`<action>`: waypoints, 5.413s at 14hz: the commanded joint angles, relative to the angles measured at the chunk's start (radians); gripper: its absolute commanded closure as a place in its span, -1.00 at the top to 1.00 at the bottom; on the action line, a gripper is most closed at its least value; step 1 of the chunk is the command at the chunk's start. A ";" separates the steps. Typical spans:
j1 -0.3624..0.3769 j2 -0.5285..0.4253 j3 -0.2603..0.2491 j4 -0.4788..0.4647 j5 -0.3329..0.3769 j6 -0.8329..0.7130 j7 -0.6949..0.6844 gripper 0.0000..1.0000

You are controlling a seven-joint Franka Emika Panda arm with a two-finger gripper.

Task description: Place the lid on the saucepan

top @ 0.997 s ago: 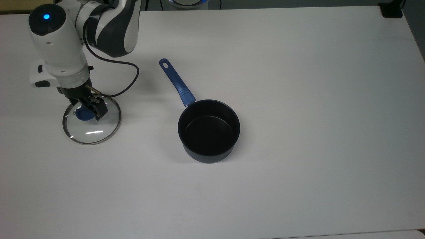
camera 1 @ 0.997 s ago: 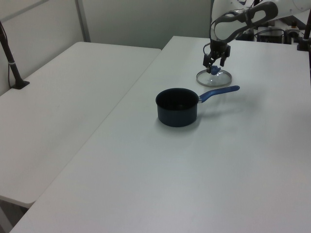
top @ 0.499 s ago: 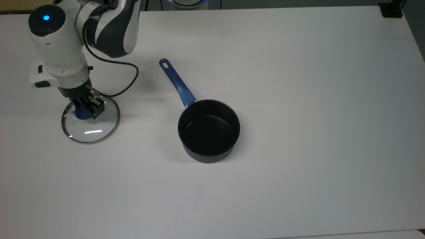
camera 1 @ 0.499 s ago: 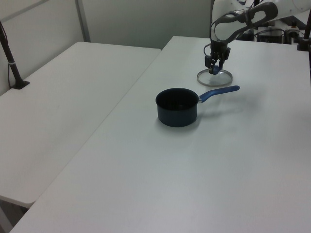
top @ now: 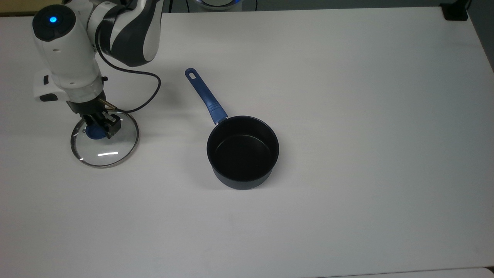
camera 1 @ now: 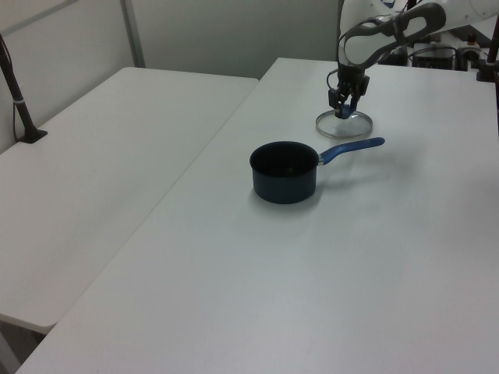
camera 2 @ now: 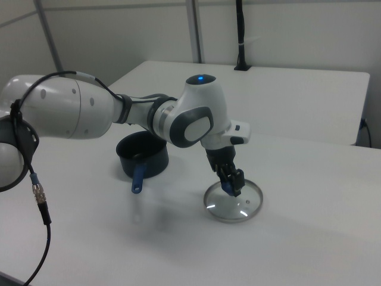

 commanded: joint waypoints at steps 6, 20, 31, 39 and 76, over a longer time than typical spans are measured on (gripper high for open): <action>0.007 -0.196 -0.029 0.031 0.000 -0.231 -0.065 -0.11; 0.415 -0.158 -0.134 0.146 -0.012 -0.328 0.188 -0.11; 0.510 -0.066 -0.048 0.172 -0.066 -0.256 0.334 -0.11; 0.514 -0.026 -0.045 0.177 -0.064 -0.197 0.371 -0.11; 0.282 -0.309 0.177 0.087 -0.086 -0.454 0.201 1.00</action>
